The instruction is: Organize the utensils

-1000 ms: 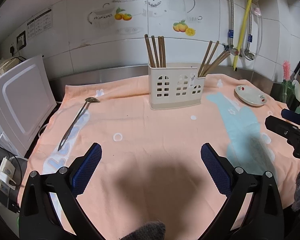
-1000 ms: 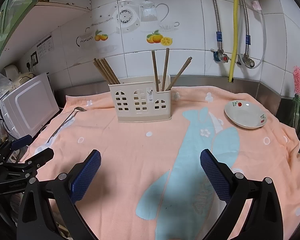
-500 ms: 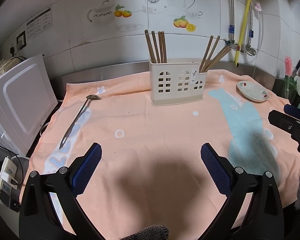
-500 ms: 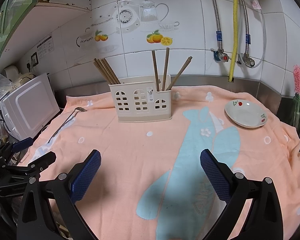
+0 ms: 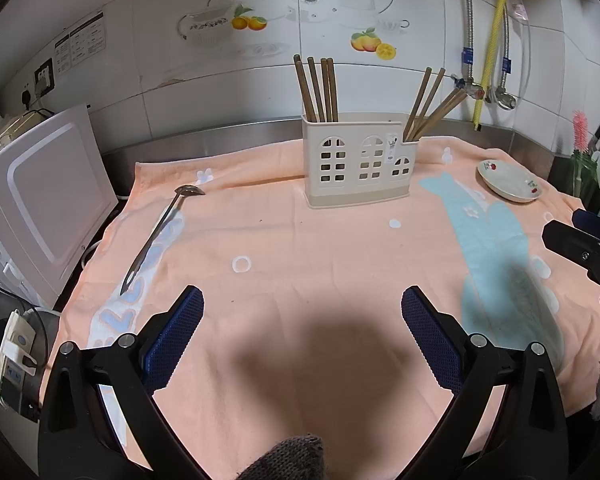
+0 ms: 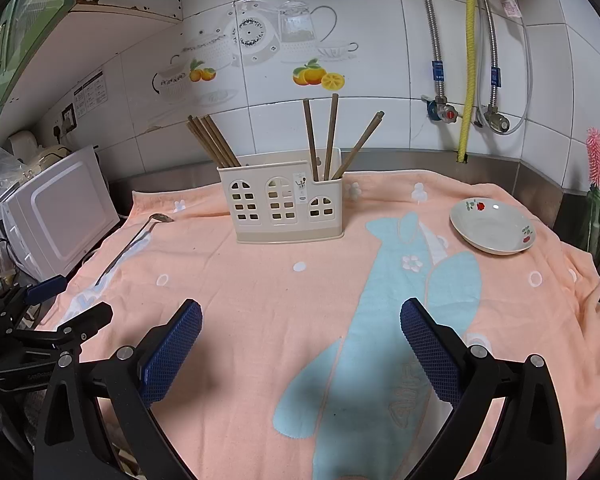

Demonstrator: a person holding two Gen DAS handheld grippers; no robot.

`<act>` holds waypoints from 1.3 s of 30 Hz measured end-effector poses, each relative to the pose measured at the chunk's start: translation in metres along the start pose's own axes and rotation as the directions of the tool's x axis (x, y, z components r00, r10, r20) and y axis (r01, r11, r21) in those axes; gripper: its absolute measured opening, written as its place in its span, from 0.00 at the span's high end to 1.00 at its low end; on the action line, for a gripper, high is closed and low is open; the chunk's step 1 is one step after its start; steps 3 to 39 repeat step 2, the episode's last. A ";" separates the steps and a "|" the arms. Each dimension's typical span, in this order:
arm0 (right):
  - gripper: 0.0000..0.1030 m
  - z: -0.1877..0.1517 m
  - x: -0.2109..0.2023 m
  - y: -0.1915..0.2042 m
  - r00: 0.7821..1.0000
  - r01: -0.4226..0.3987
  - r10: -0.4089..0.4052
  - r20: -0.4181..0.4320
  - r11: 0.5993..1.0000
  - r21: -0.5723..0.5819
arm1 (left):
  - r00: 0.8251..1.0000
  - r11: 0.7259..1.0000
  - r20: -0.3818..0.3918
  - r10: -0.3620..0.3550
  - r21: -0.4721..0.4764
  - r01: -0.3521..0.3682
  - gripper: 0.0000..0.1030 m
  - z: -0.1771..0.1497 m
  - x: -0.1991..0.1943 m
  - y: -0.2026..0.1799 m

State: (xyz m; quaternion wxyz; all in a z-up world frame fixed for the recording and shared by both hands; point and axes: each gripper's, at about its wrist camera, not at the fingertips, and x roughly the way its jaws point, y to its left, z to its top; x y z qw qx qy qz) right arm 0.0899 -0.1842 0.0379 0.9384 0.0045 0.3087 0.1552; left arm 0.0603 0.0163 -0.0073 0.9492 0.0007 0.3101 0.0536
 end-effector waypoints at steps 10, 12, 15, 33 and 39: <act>0.07 0.000 0.000 0.000 1.000 0.001 -0.001 0.001 1.000 0.000 | 1.000 1.000 0.001 -0.001 0.001 0.001 0.05 0.000 0.000 0.000; 0.07 0.000 0.000 0.000 1.000 0.001 -0.001 0.001 1.000 0.000 | 1.000 1.000 0.001 -0.001 0.001 0.001 0.05 0.000 0.000 0.000; 0.07 0.000 0.000 0.000 1.000 0.001 -0.001 0.001 1.000 0.000 | 1.000 1.000 0.001 -0.001 0.001 0.001 0.05 0.000 0.000 0.000; 0.07 0.000 0.000 0.000 1.000 0.001 -0.001 0.001 1.000 0.000 | 1.000 1.000 0.001 -0.001 0.001 0.001 0.05 0.000 0.000 0.000; 0.07 0.000 0.000 0.000 1.000 0.001 -0.001 0.001 1.000 0.000 | 1.000 1.000 0.001 -0.001 0.001 0.001 0.05 0.000 0.000 0.000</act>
